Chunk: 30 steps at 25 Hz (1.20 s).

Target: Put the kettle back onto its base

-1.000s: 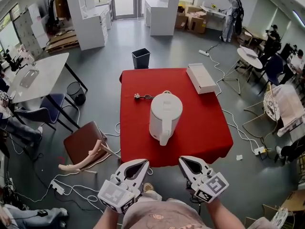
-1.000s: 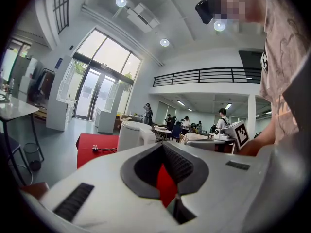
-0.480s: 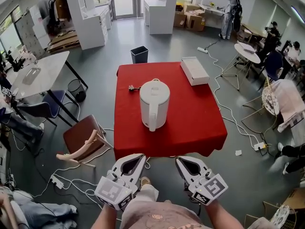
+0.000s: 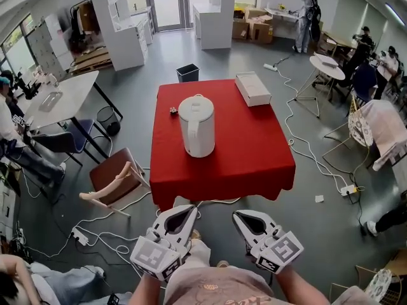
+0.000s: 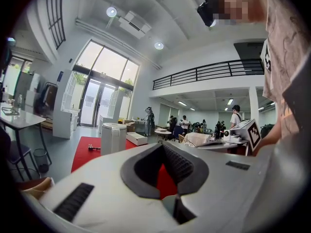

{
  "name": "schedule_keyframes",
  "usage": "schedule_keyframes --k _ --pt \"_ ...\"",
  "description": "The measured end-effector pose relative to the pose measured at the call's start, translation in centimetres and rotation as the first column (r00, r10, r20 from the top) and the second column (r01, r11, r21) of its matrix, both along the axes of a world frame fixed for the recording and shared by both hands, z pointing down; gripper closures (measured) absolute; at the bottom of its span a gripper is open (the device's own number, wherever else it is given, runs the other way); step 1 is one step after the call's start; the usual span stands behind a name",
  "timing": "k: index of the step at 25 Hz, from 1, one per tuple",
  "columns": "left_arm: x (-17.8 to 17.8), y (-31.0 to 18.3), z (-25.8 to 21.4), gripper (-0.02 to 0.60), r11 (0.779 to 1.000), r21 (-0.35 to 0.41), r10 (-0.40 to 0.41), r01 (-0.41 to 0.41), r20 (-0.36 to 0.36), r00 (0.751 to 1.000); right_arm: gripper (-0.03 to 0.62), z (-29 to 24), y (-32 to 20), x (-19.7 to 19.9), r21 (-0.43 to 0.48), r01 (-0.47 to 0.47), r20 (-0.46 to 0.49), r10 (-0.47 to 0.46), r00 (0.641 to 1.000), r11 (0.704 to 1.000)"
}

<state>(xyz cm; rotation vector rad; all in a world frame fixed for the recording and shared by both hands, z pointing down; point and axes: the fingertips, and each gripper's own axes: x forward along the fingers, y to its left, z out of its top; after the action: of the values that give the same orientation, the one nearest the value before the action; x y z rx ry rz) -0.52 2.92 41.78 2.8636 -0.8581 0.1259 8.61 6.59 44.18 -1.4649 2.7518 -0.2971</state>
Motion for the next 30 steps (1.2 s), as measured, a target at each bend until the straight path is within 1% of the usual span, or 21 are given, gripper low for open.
schedule_keyframes --k 3,7,10,13,15,19,21,24,27,30 --pt "0.4 2.3 -0.4 0.580 1.000 -0.013 -0.004 0.004 0.012 1.000 0.589 -0.3 1.6 0.2 0.006 -0.009 -0.012 0.009 1.000 1.000" --pt "0.9 4.1 -0.8 0.580 1.000 0.000 -0.025 0.025 0.006 1.000 0.589 -1.0 3.1 0.4 0.024 -0.027 -0.041 0.028 0.999 0.999" --pt "1.1 5.0 -1.6 0.580 0.999 0.027 -0.035 0.035 -0.016 0.999 0.589 -2.3 3.6 0.7 0.064 -0.069 -0.048 0.073 0.996 0.996" --pt "0.8 5.8 -1.9 0.580 0.999 0.035 -0.040 0.041 -0.027 0.999 0.589 -3.9 4.0 1.1 0.093 -0.124 -0.020 0.126 0.992 0.988" --pt "0.4 6.4 -2.1 0.580 0.998 0.037 -0.043 0.044 -0.035 0.998 0.589 -4.6 4.5 0.8 0.108 -0.141 -0.017 0.143 0.990 0.984" --pt "-0.8 7.5 -2.4 0.580 0.998 0.038 -0.042 0.044 -0.046 0.998 0.589 -5.1 5.5 -1.0 0.139 -0.161 -0.046 0.169 0.985 0.977" --pt "-1.3 7.9 -2.2 0.580 0.999 0.034 -0.034 0.036 -0.042 0.999 0.589 -5.0 5.9 -1.9 0.145 -0.165 -0.048 0.174 0.984 0.976" --pt "-2.2 8.3 -2.2 0.580 0.998 0.051 -0.036 0.038 -0.050 0.998 0.589 -4.8 6.3 -3.2 0.141 -0.160 -0.042 0.167 0.985 0.977" --pt "-2.5 9.0 -2.1 0.580 0.999 0.002 -0.032 0.032 -0.034 0.999 0.591 -4.9 6.5 -3.9 0.137 -0.152 -0.037 0.158 0.987 0.979" --pt "-2.8 9.4 -2.0 0.580 1.000 -0.005 -0.029 0.029 -0.033 0.999 0.591 -4.8 6.6 -4.6 0.136 -0.135 -0.043 0.142 0.989 0.981"
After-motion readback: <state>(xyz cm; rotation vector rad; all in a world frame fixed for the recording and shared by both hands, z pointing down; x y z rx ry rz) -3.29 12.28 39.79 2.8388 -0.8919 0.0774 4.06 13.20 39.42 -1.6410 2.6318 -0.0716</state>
